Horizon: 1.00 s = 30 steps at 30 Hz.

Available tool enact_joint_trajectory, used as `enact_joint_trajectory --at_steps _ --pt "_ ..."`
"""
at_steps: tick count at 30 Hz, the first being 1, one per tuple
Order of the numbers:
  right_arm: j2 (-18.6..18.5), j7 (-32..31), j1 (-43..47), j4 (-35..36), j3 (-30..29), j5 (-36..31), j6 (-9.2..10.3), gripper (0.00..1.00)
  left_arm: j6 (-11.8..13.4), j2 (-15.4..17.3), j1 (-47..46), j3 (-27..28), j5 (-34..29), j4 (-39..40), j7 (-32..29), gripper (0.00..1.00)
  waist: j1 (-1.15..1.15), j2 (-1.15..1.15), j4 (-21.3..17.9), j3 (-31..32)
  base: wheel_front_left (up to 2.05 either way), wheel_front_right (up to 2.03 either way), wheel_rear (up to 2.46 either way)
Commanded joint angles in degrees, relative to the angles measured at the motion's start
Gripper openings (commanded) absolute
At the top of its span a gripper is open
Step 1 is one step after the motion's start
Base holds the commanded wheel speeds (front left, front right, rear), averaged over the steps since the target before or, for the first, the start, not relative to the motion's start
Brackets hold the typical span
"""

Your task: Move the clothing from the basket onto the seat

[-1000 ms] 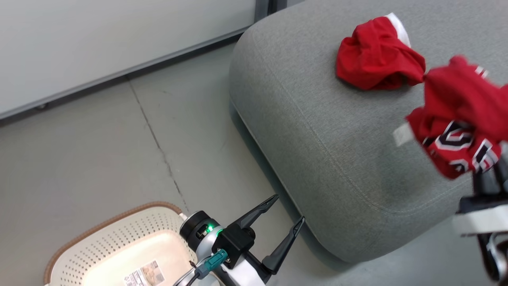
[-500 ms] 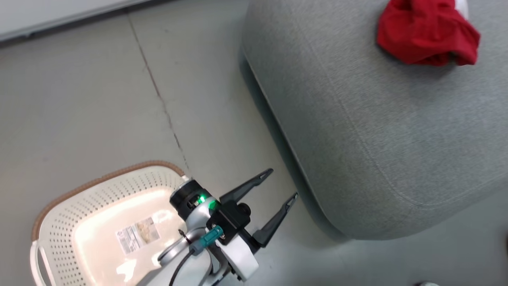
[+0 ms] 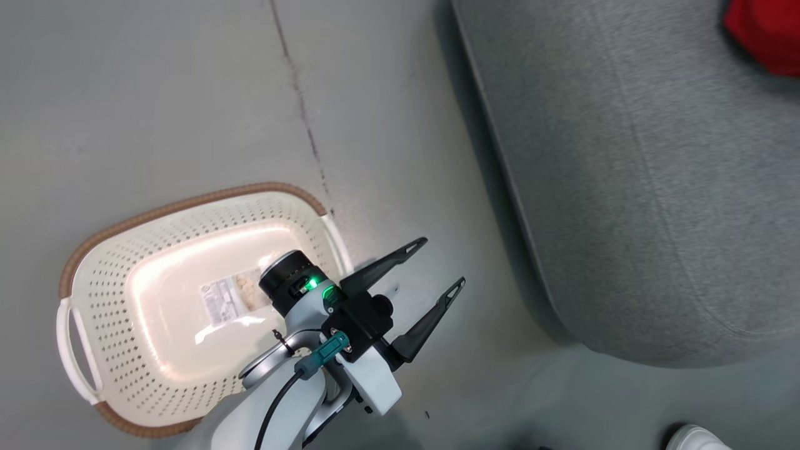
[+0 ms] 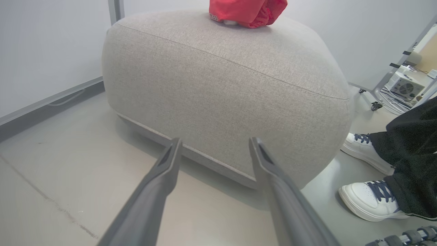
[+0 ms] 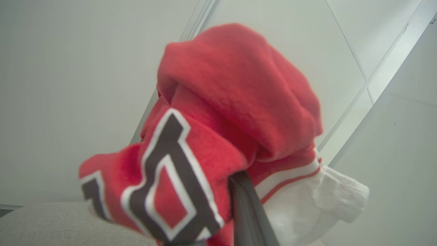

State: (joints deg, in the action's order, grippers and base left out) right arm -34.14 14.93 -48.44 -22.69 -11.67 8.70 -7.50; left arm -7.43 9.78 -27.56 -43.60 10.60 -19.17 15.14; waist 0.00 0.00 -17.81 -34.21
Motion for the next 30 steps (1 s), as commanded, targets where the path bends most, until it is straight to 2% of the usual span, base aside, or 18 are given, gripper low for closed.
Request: enact_joint_trajectory --at_steps 1,8,13,19,25,30 --pt "-0.8 0.2 -0.8 -2.1 1.2 -0.5 0.01 0.00 0.0 0.1 -1.4 -0.2 0.0 0.4 0.0 1.00 0.00 0.00 1.9 -1.9 0.00 0.00 0.00" --pt "0.0 0.2 -3.2 -13.1 4.4 1.7 0.01 0.00 0.0 0.3 -2.8 -0.7 -0.1 0.5 0.0 1.00 0.00 0.00 3.6 -3.9 0.00 0.00 0.00" --pt "0.2 0.2 -1.5 -19.2 8.7 -2.0 0.01 0.00 0.0 0.3 -3.6 -0.7 -0.8 0.6 0.0 1.00 0.00 0.00 4.4 -4.9 0.00 0.00 0.00" --pt "1.9 0.2 -1.6 -26.6 7.5 -1.7 0.01 0.00 0.0 0.5 -3.9 -0.9 -1.5 0.9 0.0 1.00 0.00 0.00 4.9 -6.0 0.00 0.00 0.00" --pt "2.7 0.1 -1.7 -29.6 8.1 -0.7 0.01 0.00 0.0 0.9 -4.1 -1.1 -1.9 0.6 0.0 1.00 0.00 0.00 4.9 -6.6 0.00 0.00 0.00" --pt "3.4 0.1 -2.6 -28.9 9.1 -0.4 0.01 0.00 0.0 1.2 -4.4 -1.2 -2.0 0.3 0.0 1.00 0.00 0.00 4.3 -6.6 0.00 0.00 0.00"
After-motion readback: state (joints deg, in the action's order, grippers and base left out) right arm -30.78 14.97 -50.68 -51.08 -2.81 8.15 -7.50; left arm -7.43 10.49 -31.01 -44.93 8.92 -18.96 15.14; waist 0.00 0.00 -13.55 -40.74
